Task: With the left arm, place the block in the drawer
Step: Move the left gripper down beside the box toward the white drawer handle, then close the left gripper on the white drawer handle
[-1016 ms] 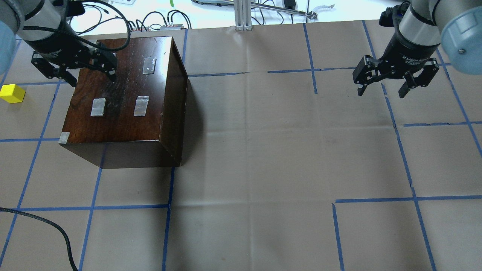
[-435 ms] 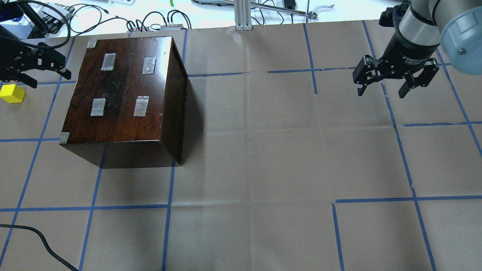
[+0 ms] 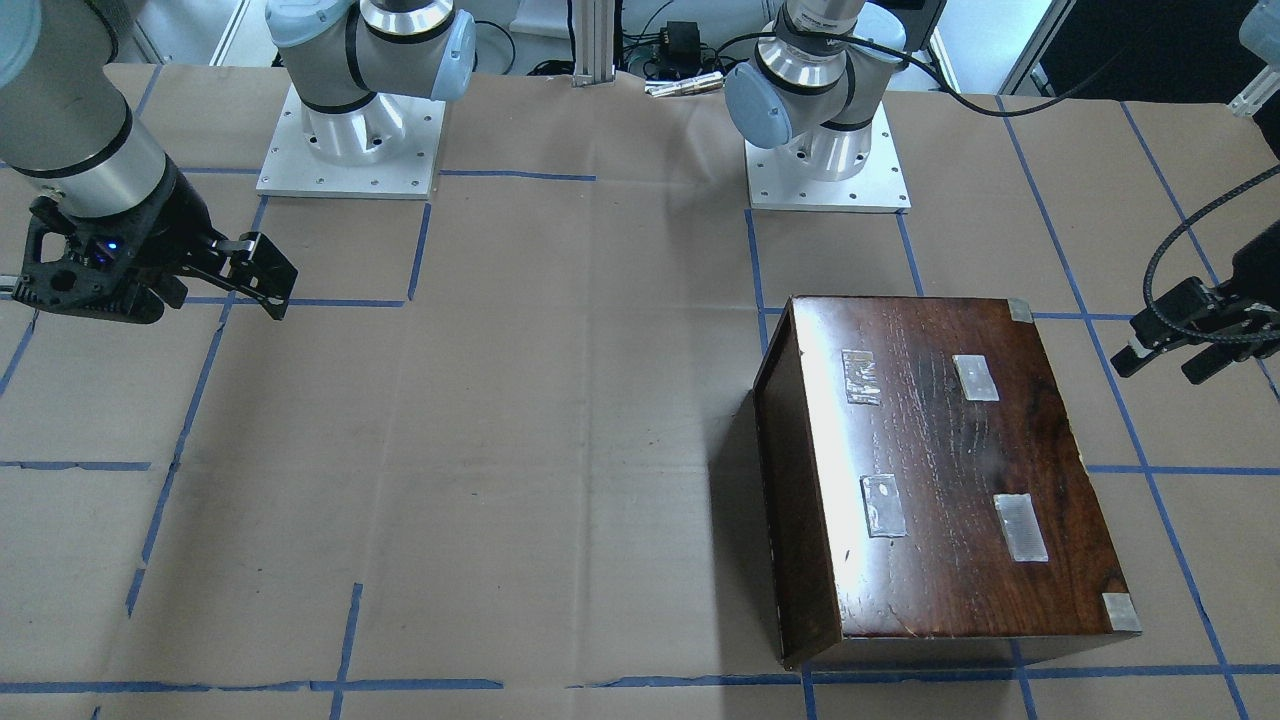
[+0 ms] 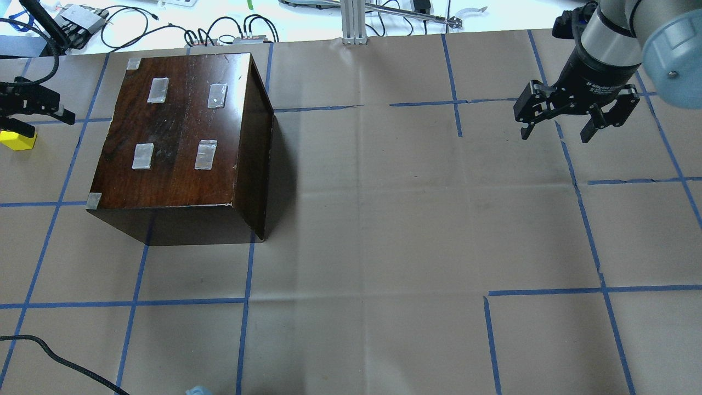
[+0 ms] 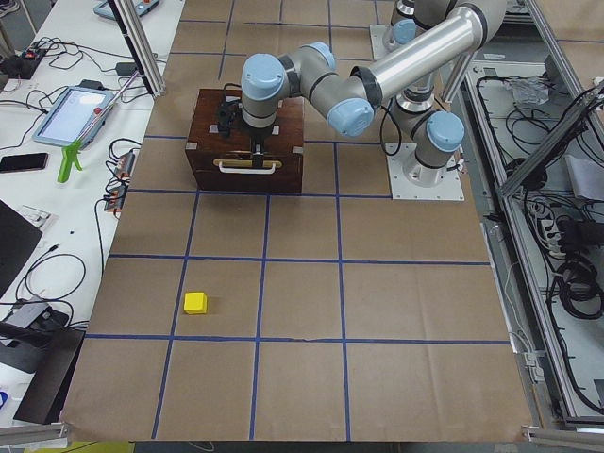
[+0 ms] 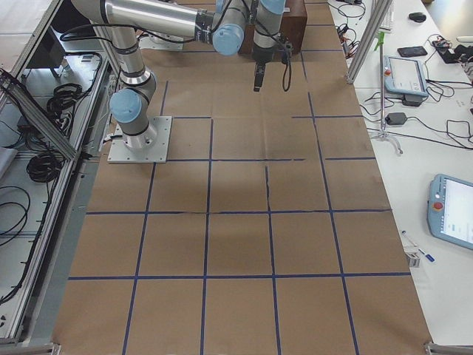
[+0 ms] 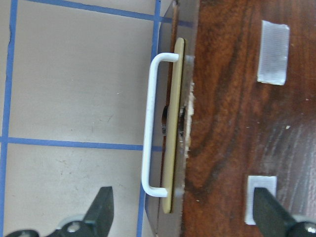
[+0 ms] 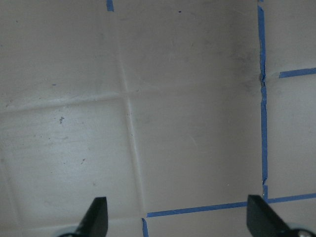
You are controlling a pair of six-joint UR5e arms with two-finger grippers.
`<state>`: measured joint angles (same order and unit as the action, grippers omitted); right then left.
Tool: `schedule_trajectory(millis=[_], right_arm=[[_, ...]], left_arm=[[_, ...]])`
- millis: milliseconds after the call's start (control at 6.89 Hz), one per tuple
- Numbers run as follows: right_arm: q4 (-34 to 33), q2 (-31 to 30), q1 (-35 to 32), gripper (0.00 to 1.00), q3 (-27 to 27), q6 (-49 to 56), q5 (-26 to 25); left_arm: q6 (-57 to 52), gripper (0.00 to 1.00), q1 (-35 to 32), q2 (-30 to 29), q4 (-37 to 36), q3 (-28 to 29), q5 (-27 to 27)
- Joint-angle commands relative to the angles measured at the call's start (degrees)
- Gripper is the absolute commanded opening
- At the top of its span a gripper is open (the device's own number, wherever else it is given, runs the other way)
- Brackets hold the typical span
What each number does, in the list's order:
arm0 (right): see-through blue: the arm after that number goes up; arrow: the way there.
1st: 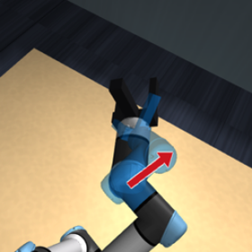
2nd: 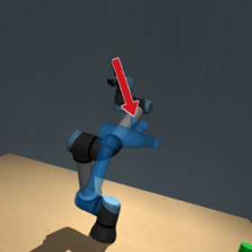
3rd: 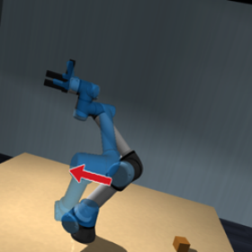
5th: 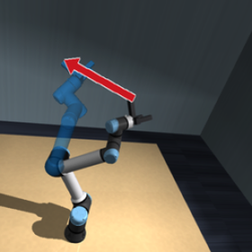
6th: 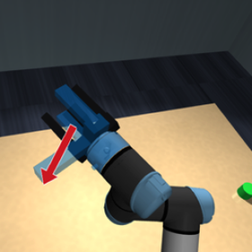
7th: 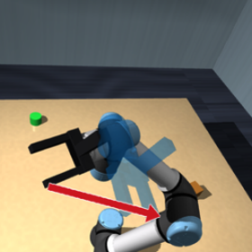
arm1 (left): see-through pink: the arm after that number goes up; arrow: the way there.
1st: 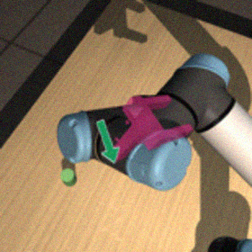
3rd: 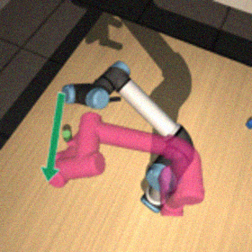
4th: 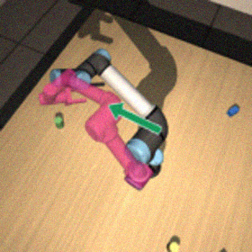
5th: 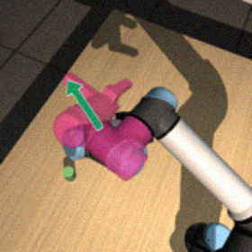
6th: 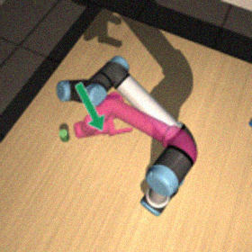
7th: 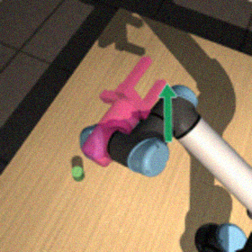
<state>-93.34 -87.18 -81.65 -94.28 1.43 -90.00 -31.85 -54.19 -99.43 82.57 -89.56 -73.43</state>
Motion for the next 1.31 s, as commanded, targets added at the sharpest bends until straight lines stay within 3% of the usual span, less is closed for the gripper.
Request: schedule_trajectory(millis=[0,1161], right_arm=[[0.00,-0.01,0.00,1.00,-0.02,-0.03,0.00],[0.00,-0.01,0.00,1.00,-0.02,-0.03,0.00]], left_arm=[[-2.43,0.99,1.11,-1.90,0.13,-0.17,1.36],[-5.15,0.99,0.41,-8.93,-2.33,-1.49,0.92]])
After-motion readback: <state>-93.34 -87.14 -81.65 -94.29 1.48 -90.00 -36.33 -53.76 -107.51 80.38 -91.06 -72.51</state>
